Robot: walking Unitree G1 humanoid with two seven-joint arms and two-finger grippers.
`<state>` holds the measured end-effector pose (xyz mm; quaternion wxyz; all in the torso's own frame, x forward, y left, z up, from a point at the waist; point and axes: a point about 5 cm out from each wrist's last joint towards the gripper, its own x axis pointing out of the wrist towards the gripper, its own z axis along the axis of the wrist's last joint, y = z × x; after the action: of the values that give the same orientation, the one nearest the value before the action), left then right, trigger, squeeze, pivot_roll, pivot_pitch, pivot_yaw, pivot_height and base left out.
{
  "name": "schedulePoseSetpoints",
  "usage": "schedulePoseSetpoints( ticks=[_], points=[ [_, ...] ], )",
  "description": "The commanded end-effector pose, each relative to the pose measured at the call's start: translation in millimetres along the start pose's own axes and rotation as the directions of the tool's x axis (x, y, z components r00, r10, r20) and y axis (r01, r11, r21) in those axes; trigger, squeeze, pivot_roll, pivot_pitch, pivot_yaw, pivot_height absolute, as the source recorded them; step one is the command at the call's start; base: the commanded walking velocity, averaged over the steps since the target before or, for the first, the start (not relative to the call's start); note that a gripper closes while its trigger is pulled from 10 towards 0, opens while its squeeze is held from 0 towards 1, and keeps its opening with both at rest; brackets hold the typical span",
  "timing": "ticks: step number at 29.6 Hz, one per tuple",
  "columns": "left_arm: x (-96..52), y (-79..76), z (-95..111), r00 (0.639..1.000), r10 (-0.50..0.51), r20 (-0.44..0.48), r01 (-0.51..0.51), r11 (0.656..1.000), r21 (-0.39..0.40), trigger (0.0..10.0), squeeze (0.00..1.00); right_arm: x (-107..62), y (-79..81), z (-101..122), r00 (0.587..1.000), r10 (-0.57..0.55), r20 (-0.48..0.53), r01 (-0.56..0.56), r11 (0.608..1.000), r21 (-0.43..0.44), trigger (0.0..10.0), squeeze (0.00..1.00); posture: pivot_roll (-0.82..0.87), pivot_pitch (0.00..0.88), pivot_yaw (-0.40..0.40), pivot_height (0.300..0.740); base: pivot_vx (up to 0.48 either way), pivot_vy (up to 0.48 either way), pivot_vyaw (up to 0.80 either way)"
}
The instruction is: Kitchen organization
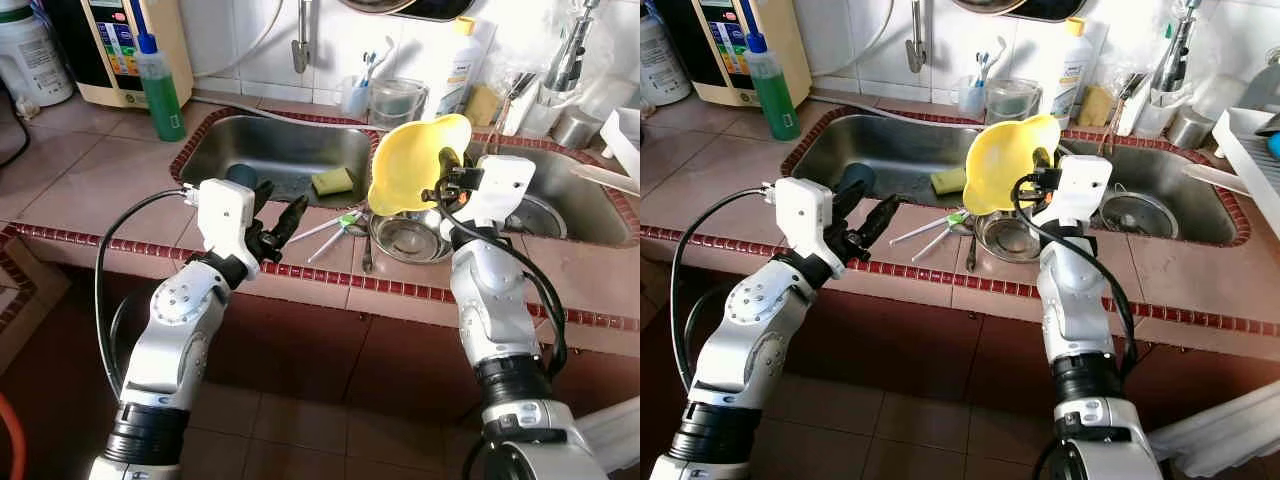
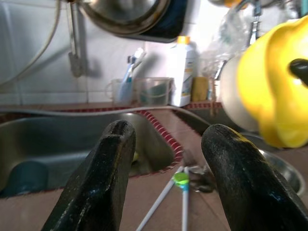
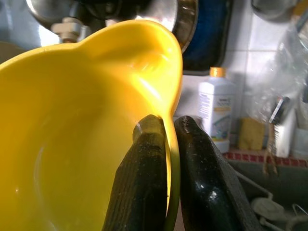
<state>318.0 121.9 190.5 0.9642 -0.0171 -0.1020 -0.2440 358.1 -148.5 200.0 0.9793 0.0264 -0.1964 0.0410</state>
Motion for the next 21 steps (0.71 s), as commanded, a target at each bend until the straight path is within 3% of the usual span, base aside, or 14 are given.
schedulePoseSetpoints(
  ticks=[1,15,21],
  points=[
    [0.5,3.8,-3,0.999,0.026,-0.025,-0.026,1.0,0.007,10.0,0.0,-2.3,1.7,7,0.999,0.021,0.05,-0.02,1.0,-0.018,10.0,0.0,-0.07,0.0,-0.043,0.74,0.0,0.0,0.0],
    [-1.4,12.1,-6,0.992,0.12,-0.046,-0.119,0.993,0.011,10.0,0.0,-12.9,-1.6,4,0.997,0.055,0.058,-0.05,0.995,-0.083,10.0,0.0,-0.07,0.0,-0.047,0.74,0.0,0.0,0.0],
    [-1.1,11.4,-6,0.992,0.114,-0.048,-0.114,0.993,0.012,10.0,0.0,-12.2,2.3,4,0.995,0.078,0.061,-0.072,0.993,-0.093,10.0,0.0,-0.07,0.0,-0.049,0.74,0.291,0.0,0.0]
  ],
)
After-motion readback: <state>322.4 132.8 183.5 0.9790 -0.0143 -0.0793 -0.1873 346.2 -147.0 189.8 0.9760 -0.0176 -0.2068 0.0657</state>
